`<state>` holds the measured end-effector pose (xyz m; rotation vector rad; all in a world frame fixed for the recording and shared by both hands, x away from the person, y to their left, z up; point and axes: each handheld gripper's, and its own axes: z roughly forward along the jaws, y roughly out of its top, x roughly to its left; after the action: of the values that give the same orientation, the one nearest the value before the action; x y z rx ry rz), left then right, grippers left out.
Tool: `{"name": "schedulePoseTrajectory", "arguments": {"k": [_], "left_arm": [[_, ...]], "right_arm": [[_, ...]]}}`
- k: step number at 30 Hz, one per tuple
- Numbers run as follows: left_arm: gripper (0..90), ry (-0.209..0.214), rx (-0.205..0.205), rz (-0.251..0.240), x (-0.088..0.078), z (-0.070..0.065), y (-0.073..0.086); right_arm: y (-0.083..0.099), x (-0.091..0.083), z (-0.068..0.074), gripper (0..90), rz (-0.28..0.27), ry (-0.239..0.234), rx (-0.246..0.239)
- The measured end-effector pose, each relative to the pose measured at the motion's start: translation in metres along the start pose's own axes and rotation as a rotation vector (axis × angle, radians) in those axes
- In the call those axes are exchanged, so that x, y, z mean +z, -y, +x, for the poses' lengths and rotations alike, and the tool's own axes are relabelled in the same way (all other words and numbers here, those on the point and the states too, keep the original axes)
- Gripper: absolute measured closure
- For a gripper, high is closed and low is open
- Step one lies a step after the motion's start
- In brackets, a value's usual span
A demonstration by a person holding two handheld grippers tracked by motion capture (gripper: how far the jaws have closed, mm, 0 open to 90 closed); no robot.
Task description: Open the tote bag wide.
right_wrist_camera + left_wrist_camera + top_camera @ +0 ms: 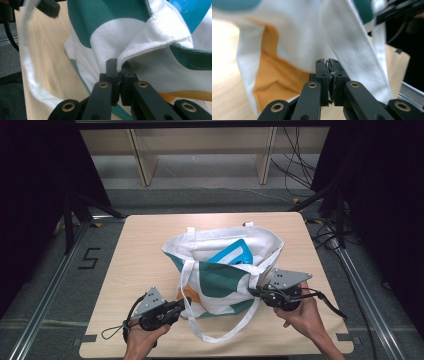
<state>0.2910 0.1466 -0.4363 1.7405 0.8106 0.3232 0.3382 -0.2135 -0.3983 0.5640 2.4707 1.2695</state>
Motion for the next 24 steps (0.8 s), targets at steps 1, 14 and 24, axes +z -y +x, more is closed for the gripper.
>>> {"name": "schedulePoseTrajectory", "arguments": {"k": [1,14,24], "left_arm": [[84.5,-0.001,0.025,0.003,-0.004,-0.002,-0.003],[66.7,-0.175,0.039,-0.202,-0.041,0.023,-0.075],[50.3,-0.077,0.025,-0.072,-0.001,0.027,-0.122]], "right_arm": [[0.002,0.001,0.001,88.7,-0.007,0.007,0.007],[0.017,0.022,0.009,88.7,0.105,-0.004,0.007],[0.018,0.019,0.005,88.6,0.079,-0.014,0.026]]}}
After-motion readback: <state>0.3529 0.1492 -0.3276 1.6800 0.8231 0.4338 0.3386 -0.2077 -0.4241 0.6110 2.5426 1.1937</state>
